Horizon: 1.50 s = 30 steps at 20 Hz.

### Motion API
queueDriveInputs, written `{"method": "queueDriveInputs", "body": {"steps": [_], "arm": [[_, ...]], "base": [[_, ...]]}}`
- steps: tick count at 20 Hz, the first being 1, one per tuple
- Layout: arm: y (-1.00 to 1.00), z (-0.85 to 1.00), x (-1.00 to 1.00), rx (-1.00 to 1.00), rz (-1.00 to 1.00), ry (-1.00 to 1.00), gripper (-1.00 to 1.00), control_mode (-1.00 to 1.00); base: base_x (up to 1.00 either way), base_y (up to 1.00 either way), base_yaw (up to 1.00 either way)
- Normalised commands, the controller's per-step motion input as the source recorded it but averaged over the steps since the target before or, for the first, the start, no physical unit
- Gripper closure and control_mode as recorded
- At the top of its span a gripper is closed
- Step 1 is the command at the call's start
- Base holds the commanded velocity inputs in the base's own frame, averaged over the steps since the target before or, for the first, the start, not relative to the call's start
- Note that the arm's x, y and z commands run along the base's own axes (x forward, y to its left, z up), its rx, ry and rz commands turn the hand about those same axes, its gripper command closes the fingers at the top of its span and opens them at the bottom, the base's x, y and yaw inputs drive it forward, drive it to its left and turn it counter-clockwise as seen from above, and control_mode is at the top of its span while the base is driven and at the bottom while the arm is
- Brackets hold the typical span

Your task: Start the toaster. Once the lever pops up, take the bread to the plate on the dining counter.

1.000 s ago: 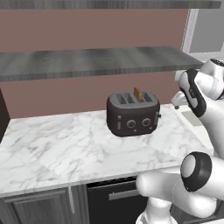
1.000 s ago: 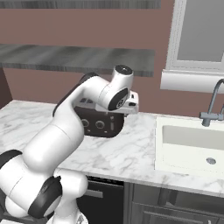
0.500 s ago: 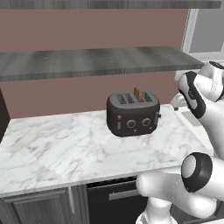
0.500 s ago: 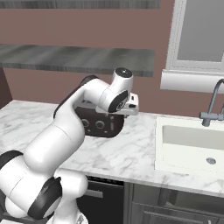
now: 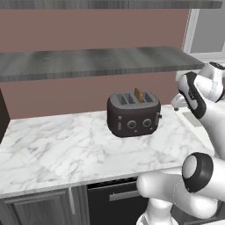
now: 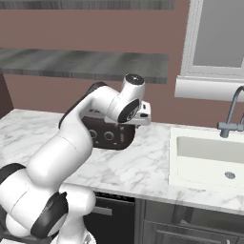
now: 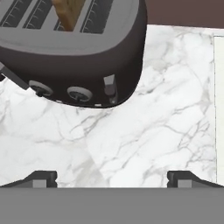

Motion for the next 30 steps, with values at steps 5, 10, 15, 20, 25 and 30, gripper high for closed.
{"method": "queueDriveInputs", "body": {"steps": [5,10,15,20,25,30], "arm": [[0.0,-0.19,0.33,0.0,0.04,0.0,-1.0,-1.0],[0.0,-0.21,0.31,0.0,0.05,0.0,-1.0,-1.0],[0.01,-0.12,0.29,0.0,0.03,0.0,-1.0,-1.0],[0.03,-0.07,0.31,0.0,0.0,0.0,-1.0,-1.0],[0.0,-0.12,0.24,0.0,0.0,0.0,-1.0,-1.0],[0.0,-0.14,0.21,0.0,0.0,0.0,-1.0,-1.0]], "base": [[0.0,0.0,0.0],[0.0,0.0,0.0],[0.0,0.0,0.0],[0.0,0.0,0.0],[0.0,0.0,0.0],[0.0,0.0,0.0]]}}
